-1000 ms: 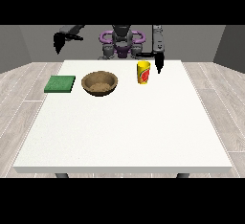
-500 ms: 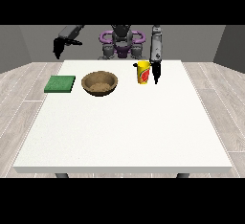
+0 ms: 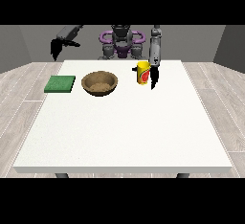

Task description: Pick the cup and pour the ball into the bowl, then pick the bowl and place it on the pad

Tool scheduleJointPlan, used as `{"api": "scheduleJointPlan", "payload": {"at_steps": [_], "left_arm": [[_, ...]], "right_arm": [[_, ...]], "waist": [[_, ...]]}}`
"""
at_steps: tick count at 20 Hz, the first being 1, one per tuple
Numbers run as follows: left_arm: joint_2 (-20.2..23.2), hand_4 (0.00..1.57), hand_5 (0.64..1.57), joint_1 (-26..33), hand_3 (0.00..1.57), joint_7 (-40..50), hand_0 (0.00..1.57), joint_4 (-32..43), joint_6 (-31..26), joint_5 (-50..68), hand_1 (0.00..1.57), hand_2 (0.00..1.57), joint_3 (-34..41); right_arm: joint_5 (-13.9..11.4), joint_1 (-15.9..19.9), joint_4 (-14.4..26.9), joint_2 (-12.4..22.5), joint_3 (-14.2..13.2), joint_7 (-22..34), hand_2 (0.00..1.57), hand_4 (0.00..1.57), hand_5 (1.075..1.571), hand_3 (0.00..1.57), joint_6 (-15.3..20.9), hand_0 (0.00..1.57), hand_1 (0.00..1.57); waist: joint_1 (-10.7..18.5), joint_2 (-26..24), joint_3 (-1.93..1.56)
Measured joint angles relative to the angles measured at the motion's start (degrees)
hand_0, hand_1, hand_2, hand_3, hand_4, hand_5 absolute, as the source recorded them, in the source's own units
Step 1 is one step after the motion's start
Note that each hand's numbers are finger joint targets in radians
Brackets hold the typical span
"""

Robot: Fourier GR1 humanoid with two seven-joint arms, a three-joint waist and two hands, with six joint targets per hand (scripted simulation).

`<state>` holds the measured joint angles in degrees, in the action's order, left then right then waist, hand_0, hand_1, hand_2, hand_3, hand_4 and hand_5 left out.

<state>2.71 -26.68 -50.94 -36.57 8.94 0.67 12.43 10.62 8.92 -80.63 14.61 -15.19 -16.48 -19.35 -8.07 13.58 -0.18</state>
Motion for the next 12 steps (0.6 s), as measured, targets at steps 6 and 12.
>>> {"api": "scheduleJointPlan", "payload": {"at_steps": [6,12], "left_arm": [[0.0,1.48,1.252,2.0,1.57,-4.0,1.32,-1.7,11.0,-5.8,1.32,1.57,-1.8],[-0.2,1.55,1.306,2.3,1.57,2.3,1.35,-0.5,14.6,-10.1,1.35,1.57,-5.6]], "right_arm": [[1.3,1.3,-0.2,1.8,-1.1,0.5,0.0,0.0,1.57,0.0,-1.4,0.0,0.0],[2.2,0.5,3.2,3.8,-3.0,3.6,0.0,0.0,1.57,0.0,-1.7,0.0,0.0]], "waist": [[-1.8,0.6,-0.93],[0.1,-5.7,-0.2]]}}
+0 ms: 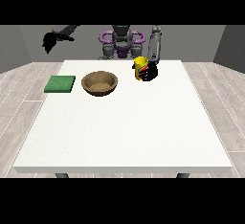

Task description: Pick the cup and pour the ball into the bowl, then pick the bowl and place it on the pad

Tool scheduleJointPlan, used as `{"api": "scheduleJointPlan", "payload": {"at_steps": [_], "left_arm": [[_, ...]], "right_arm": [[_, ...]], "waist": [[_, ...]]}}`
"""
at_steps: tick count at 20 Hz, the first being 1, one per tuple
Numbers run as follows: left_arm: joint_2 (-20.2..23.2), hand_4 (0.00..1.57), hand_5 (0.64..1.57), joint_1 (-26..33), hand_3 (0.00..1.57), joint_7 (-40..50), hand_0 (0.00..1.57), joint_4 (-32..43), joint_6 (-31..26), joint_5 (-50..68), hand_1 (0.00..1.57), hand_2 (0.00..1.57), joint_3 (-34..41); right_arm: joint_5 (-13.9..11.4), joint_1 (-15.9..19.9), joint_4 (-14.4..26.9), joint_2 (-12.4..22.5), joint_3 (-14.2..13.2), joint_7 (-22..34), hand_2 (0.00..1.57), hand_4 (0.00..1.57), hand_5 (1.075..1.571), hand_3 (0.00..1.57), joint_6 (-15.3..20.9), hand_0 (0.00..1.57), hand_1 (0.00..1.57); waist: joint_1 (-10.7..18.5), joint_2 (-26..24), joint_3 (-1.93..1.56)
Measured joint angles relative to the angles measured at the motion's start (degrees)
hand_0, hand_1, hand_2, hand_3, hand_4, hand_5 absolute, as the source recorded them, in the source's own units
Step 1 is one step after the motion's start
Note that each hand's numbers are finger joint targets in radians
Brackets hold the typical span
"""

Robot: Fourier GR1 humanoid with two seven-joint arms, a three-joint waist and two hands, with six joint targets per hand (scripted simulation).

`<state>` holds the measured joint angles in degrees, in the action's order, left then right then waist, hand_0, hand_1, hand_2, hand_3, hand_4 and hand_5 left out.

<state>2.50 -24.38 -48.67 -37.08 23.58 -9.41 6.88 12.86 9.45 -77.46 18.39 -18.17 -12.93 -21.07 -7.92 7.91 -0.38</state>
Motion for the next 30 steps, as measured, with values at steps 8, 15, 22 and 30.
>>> {"api": "scheduleJointPlan", "payload": {"at_steps": [8,15,22,30], "left_arm": [[13.8,1.57,1.294,-9.1,1.57,19.7,1.46,0.4,1.8,-11.3,1.46,1.57,-5.4],[15.5,1.57,1.278,-14.0,1.57,31.8,1.47,-0.9,2.4,-19.4,1.47,1.57,-9.6],[13.3,1.52,1.241,-19.8,1.57,45.0,1.5,-1.1,5.6,-30.3,1.5,1.57,-15.4],[10.0,1.41,1.378,-27.7,1.57,60.2,1.51,1.5,4.6,-48.7,1.51,1.57,-27.1]], "right_arm": [[0.3,-0.8,5.7,1.0,-0.9,1.4,0.0,0.0,1.568,0.0,-1.0,0.0,0.0],[0.1,-0.2,9.2,1.5,-1.4,0.5,0.0,0.0,1.568,0.0,-1.7,0.0,0.0],[0.1,0.6,13.0,2.3,-2.1,-3.0,0.0,0.0,1.57,0.0,-3.5,0.0,0.0],[-0.5,1.4,16.6,2.7,-2.0,-3.6,0.0,0.0,1.571,0.0,-4.0,0.0,0.0]], "waist": [[2.3,-7.1,0.16],[3.0,-8.0,0.32],[2.2,-7.9,0.31],[1.5,-10.5,0.24]]}}
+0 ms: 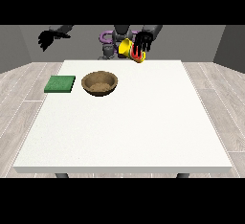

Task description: Pick the cup and pour the ball into the bowl, then pick the bowl and place it on the pad

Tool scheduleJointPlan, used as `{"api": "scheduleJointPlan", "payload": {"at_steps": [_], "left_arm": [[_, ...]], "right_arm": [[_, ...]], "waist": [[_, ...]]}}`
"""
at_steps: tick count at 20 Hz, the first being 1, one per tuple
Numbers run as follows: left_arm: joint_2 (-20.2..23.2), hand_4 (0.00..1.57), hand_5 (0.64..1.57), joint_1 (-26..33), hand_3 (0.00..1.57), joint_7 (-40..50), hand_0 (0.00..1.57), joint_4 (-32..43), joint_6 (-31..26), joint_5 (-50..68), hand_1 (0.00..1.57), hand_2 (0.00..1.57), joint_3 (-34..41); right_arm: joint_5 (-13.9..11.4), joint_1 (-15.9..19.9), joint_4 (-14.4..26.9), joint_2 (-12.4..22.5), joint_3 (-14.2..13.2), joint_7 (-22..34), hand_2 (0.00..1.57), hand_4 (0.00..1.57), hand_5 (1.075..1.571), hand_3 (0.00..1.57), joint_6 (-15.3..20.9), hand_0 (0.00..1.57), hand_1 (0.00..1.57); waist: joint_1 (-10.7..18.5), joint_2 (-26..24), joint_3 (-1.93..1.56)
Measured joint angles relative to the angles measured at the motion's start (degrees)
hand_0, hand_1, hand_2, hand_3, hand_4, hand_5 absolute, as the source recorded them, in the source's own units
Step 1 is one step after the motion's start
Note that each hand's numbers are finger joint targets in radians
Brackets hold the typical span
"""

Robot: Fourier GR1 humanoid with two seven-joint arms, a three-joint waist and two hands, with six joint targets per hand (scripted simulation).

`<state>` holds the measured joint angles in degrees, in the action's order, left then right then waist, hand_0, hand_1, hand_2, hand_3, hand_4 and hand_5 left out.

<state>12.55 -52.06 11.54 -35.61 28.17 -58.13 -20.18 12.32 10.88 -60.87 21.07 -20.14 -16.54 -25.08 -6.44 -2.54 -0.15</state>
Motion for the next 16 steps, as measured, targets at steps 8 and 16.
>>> {"api": "scheduleJointPlan", "payload": {"at_steps": [8,16], "left_arm": [[-6.3,1.57,1.124,-4.0,1.57,7.6,1.54,3.3,-8.2,-16.7,1.54,1.57,-13.6],[-9.4,1.53,1.143,-6.7,1.57,10.1,1.45,6.9,-18.5,-30.7,1.45,1.57,-25.3]], "right_arm": [[0.3,0.8,2.8,1.0,-0.3,-0.7,0.0,0.0,1.57,0.0,-1.9,0.0,0.0],[0.3,1.5,4.1,1.1,-0.1,-0.5,0.0,0.0,1.571,0.0,-2.3,0.0,0.0]], "waist": [[-1.0,-0.8,0.01],[-0.8,-1.9,0.05]]}}
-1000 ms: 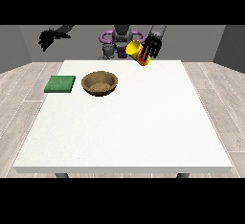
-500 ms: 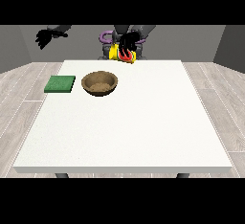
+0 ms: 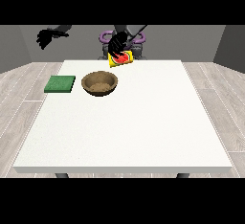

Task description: Pick the cup and pour the ball into the bowl, then pick the bowl and place it on the pad

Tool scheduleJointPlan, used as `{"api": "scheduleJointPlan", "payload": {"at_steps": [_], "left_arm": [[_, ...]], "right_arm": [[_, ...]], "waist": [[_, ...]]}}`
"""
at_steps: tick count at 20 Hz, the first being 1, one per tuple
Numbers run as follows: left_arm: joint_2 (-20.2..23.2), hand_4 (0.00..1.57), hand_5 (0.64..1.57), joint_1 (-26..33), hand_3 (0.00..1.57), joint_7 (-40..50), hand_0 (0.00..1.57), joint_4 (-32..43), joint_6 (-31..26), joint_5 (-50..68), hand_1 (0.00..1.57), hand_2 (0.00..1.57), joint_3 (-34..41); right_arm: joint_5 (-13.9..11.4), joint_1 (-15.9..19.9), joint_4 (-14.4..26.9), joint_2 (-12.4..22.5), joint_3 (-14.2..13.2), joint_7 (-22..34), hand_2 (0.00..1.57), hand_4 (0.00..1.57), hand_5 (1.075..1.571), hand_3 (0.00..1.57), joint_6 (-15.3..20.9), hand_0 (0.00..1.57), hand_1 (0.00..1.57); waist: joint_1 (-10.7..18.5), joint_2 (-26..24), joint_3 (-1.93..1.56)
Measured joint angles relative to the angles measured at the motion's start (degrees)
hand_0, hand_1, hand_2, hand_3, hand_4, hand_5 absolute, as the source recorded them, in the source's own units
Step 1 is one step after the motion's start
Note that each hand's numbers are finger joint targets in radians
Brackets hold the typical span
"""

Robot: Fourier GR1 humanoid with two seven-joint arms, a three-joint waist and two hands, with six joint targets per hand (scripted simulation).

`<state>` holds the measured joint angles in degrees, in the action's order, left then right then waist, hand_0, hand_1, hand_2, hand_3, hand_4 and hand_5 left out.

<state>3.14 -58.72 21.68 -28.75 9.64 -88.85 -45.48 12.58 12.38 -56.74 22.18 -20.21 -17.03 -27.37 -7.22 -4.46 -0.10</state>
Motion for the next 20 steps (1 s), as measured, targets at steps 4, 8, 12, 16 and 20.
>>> {"api": "scheduleJointPlan", "payload": {"at_steps": [4,8,12,16,20], "left_arm": [[-0.9,1.53,1.134,-0.3,1.57,-1.4,1.45,-0.7,-3.5,-3.7,1.45,1.57,-1.8],[-0.1,1.5,1.222,-0.7,1.57,-3.7,1.48,-2.1,-4.4,-4.6,1.48,1.57,-0.3],[0.2,1.57,1.156,1.4,1.57,-1.0,1.3,-6.7,2.3,5.9,1.3,1.57,11.3],[-0.8,1.26,1.437,5.4,0.48,-1.5,0.9,-12.0,9.1,18.6,0.9,0.85,22.9],[-2.2,0.0,1.541,11.6,0.0,-4.1,0.0,-18.4,15.9,34.5,0.0,0.0,31.9]], "right_arm": [[-0.4,-0.6,0.4,-0.2,0.0,0.0,0.0,0.0,1.571,0.0,0.7,0.0,0.0],[0.4,0.7,-0.3,-1.4,0.5,4.2,0.0,0.1,1.565,0.0,2.4,0.0,0.0],[0.2,0.7,-0.2,-2.3,0.1,5.1,0.0,0.25,1.567,0.0,5.0,0.0,0.0],[0.2,0.6,-0.5,-2.8,-0.7,5.1,0.0,0.25,1.567,0.0,7.2,0.0,0.0],[0.5,2.3,-1.4,-4.5,-0.5,4.4,0.0,0.33,1.568,0.0,8.5,0.0,0.0]], "waist": [[0.9,-0.6,0.05],[1.8,-1.4,0.1],[5.4,-0.6,0.42],[8.7,0.4,0.65],[8.9,4.8,1.13]]}}
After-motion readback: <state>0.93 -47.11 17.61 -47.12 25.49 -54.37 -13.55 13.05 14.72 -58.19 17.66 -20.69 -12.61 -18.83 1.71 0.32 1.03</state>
